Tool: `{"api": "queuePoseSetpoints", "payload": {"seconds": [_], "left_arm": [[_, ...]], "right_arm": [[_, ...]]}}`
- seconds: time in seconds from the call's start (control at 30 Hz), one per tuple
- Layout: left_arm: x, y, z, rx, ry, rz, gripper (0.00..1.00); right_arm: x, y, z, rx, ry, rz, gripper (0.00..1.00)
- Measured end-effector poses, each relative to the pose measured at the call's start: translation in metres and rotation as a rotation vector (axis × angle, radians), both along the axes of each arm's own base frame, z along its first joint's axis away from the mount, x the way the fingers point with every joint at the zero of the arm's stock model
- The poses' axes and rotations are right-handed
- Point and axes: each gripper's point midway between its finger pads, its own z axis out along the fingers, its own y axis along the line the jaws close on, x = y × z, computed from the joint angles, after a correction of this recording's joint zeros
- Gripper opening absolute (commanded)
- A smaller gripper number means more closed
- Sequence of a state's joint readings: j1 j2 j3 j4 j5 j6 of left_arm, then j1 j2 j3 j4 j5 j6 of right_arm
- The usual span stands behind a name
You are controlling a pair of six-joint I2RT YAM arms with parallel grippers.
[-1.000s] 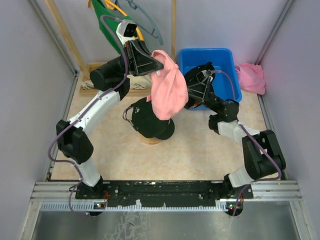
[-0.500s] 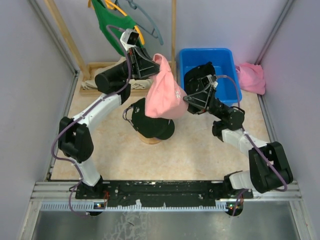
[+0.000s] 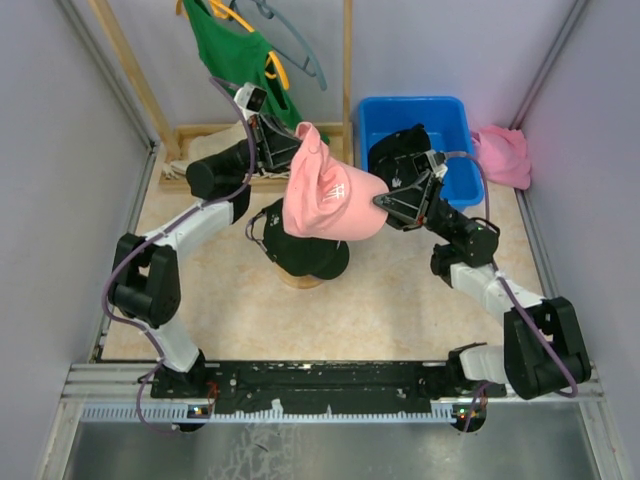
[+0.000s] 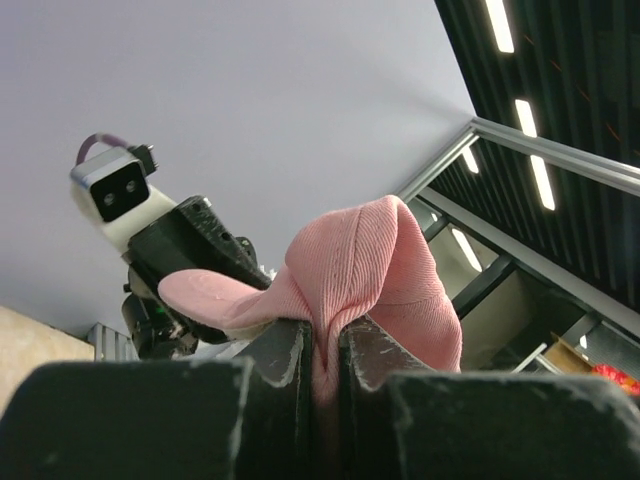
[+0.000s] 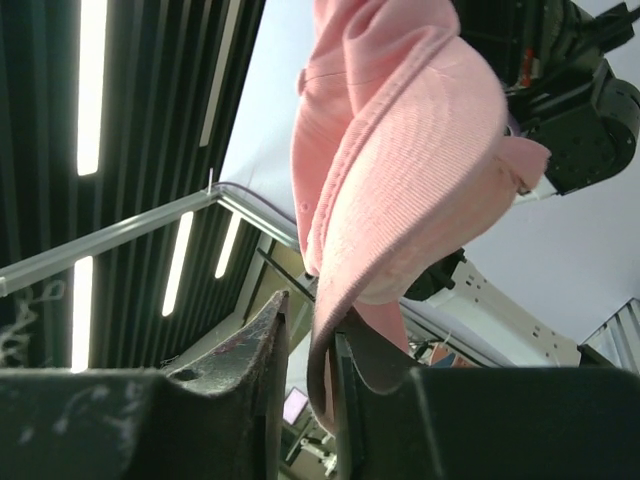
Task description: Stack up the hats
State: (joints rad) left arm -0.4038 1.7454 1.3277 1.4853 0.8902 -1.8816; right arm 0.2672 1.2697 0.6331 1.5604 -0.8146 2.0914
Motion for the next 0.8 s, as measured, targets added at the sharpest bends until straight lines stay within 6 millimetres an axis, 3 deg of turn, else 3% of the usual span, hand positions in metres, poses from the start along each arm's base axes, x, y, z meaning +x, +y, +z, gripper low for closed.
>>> {"api": "queuePoseSetpoints", "payload": {"seconds": [0.03,0.2,0.37,0.47,0.53,0.63,0.7,0.8], "left_arm": [[0.002,0.0,-0.004,0.005,0.01,0.005,0.0],[0.006,0.0,-0.015,0.017,0.033,0.019,0.0],[0.009,-0.001,-0.016,0.029,0.027,0.027,0.02],[0.012,0.001,-0.015,0.045,0.012,0.037,0.1],[0.017,0.005,-0.021,0.066,0.014,0.049,0.23],[0.025,0.019,-0.043,0.115,0.066,0.081,0.28],[0.037,0.041,-0.063,0.144,0.139,0.15,0.39],[0.048,0.08,-0.081,0.17,0.217,0.278,0.46]], "right_arm": [[0.0,0.0,0.0,0.0,0.001,0.0,0.24],[-0.002,0.0,-0.009,-0.016,0.017,0.005,0.0],[-0.003,0.001,-0.013,-0.027,0.024,0.013,0.0],[-0.003,0.001,-0.012,-0.027,0.024,0.013,0.0],[-0.001,-0.001,-0.012,-0.027,0.027,0.004,0.0],[0.007,-0.004,-0.016,-0.047,0.056,-0.011,0.0],[0.012,-0.009,-0.014,-0.07,0.053,-0.025,0.0],[0.015,-0.014,0.0,-0.085,0.013,-0.036,0.0]]}}
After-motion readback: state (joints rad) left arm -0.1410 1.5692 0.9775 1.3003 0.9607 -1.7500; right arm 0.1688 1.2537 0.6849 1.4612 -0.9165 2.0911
